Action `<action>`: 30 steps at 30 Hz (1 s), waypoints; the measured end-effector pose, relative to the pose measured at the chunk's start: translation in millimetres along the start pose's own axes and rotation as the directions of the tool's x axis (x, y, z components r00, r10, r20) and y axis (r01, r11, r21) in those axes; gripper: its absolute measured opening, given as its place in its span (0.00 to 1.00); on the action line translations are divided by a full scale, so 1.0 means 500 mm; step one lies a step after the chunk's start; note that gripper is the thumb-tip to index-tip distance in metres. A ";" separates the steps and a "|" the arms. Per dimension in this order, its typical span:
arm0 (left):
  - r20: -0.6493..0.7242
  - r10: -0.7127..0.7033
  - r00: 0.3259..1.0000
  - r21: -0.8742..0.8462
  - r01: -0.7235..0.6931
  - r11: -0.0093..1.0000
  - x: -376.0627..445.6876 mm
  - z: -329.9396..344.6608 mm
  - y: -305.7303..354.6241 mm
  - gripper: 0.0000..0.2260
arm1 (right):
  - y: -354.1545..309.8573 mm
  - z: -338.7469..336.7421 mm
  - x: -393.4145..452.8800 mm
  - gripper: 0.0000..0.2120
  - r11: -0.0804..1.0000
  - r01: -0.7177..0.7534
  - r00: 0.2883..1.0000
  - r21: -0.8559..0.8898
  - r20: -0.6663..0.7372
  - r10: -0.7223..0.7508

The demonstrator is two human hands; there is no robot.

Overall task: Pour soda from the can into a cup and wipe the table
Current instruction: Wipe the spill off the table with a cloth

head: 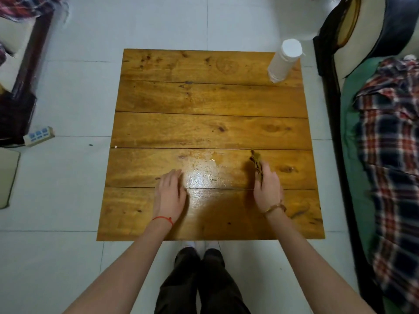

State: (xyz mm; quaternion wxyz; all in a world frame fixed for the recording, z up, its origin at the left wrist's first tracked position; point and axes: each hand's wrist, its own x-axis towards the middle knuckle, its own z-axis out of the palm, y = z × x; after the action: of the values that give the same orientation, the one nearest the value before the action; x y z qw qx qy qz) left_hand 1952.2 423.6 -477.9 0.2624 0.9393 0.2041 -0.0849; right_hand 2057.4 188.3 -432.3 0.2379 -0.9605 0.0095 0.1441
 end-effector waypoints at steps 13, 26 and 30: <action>0.032 0.120 0.992 0.226 -0.124 0.966 0.018 0.075 -0.056 0.27 | 0.061 0.217 -0.098 0.26 0.902 0.317 0.943 -0.292 0.198 -0.267; -0.085 0.100 0.991 0.325 -0.067 0.943 0.159 0.088 -0.110 0.26 | -0.064 0.307 0.125 0.28 0.901 0.256 0.967 -0.349 0.097 -0.237; -0.095 0.087 0.992 0.322 -0.052 0.945 0.193 0.073 -0.127 0.25 | -0.073 0.314 0.098 0.28 0.860 0.365 0.931 -0.357 0.166 -0.326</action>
State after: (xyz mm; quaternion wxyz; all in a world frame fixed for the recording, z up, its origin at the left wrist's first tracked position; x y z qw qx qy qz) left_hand 2010.2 486.7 -563.8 0.0984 0.9792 0.1683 -0.0565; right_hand 2064.7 295.6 -562.2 0.0687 -0.9658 -0.2029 0.1461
